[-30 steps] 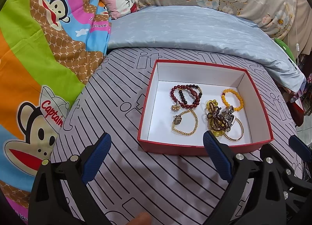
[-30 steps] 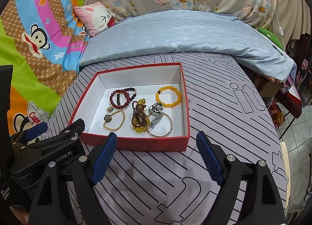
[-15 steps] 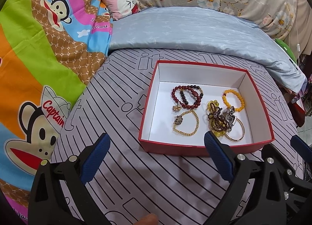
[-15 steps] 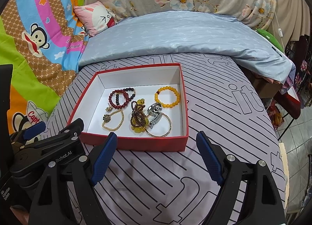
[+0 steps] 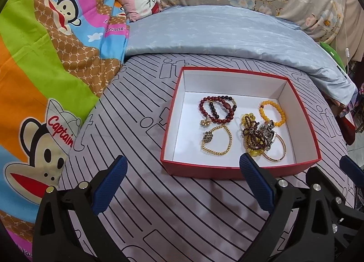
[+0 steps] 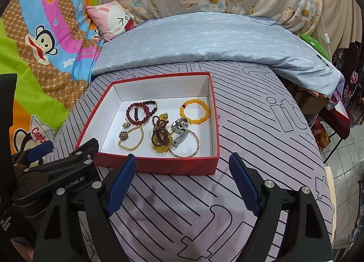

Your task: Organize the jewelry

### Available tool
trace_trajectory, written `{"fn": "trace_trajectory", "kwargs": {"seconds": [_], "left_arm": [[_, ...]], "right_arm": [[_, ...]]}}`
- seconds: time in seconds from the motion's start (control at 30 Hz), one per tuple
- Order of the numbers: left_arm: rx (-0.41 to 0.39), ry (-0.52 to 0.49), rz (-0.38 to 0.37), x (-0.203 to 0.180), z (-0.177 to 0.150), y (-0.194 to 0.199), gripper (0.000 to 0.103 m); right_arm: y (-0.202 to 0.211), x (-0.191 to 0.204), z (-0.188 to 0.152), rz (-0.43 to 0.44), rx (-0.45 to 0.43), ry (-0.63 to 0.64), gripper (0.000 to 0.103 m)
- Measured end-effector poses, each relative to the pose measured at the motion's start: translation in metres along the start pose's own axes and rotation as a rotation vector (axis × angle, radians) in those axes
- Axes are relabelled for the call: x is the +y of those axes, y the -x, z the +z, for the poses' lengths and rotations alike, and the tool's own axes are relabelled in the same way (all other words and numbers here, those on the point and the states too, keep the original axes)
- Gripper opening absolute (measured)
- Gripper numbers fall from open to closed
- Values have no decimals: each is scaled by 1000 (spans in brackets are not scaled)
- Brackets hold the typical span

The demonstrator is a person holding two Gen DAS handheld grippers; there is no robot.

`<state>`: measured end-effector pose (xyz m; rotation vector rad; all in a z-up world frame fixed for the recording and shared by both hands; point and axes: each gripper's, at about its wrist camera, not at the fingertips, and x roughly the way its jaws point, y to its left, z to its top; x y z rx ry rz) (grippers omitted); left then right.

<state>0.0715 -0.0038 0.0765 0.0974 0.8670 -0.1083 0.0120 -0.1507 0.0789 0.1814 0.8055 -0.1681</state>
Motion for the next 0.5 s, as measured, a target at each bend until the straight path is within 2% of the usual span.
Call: {"fn": "trace_trajectory", "kwargs": {"seconds": [0.5], "left_arm": [[-25,-18,14,-3,1,4,96]], "right_arm": [[-2,1,-2,-14,0,-23,84]]}}
